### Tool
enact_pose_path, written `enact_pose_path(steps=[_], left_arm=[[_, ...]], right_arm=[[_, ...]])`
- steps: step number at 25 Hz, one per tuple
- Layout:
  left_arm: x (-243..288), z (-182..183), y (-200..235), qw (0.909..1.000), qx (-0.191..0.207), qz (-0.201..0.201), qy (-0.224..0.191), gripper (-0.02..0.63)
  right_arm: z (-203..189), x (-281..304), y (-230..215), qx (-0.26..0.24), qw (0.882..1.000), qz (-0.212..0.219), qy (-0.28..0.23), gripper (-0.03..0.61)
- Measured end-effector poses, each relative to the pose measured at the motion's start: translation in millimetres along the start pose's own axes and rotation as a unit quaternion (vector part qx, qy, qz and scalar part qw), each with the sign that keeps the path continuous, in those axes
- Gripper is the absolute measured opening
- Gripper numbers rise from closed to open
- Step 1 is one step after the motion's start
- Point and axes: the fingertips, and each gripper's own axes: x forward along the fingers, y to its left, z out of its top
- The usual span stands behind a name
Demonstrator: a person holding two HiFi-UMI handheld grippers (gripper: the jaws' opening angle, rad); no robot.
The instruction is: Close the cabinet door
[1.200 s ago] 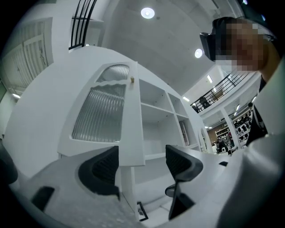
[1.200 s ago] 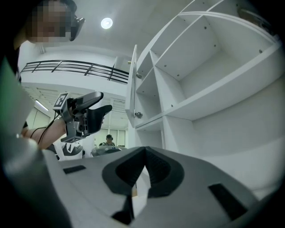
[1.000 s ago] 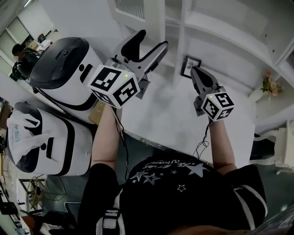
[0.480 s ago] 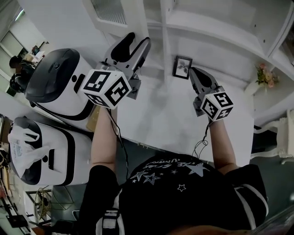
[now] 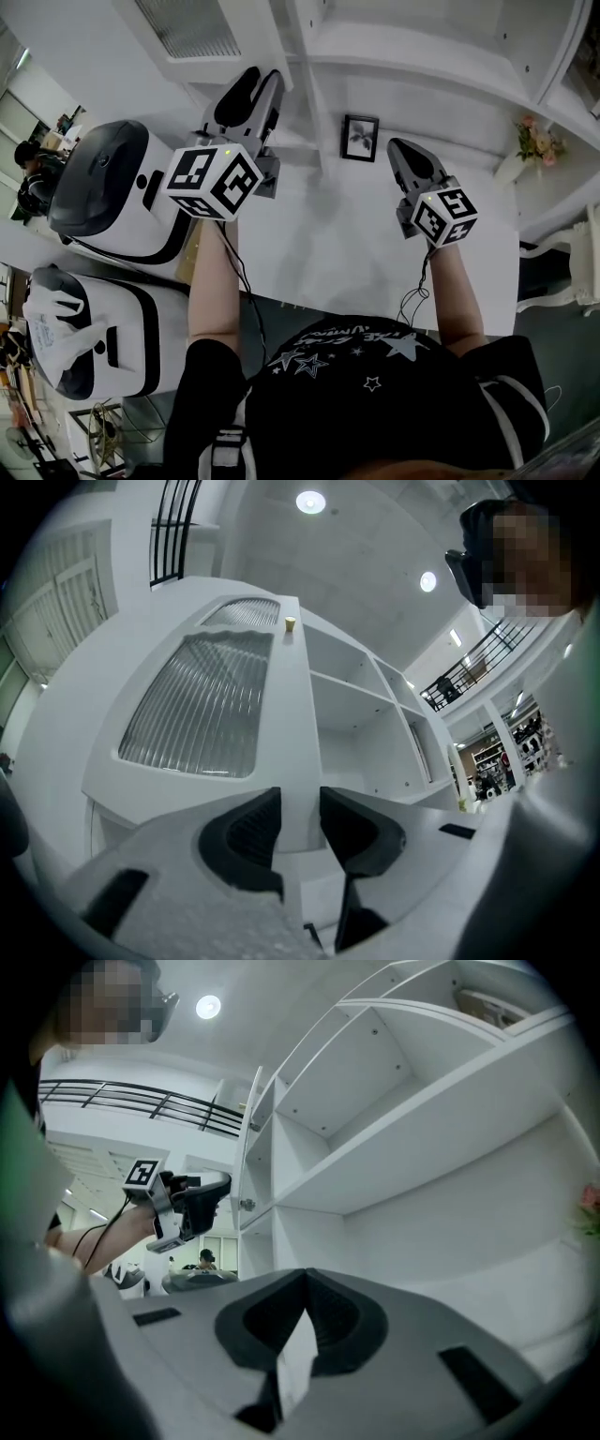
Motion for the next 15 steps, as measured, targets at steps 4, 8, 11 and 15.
enact_pose_path(steps=[4, 8, 11, 15], left_arm=[[15.4, -5.1, 7.7, 0.9998, 0.016, 0.014, 0.002, 0.087], [27.4, -9.2, 10.9, 0.9988, 0.037, 0.030, 0.005, 0.075], [34.7, -12.0, 14.4, 0.9984, 0.042, 0.037, 0.006, 0.064], [44.1, -14.9, 18.0, 0.9976, 0.048, 0.048, 0.010, 0.051]], right_arm=[[-0.6, -3.3, -18.1, 0.002, 1.000, -0.013, -0.001, 0.006], [-0.4, -4.8, -32.5, 0.003, 1.000, -0.023, -0.002, 0.006], [-2.2, -3.6, -36.3, 0.004, 1.000, -0.024, 0.000, 0.006], [-4.7, -3.1, -41.2, 0.006, 1.000, -0.023, 0.001, 0.006]])
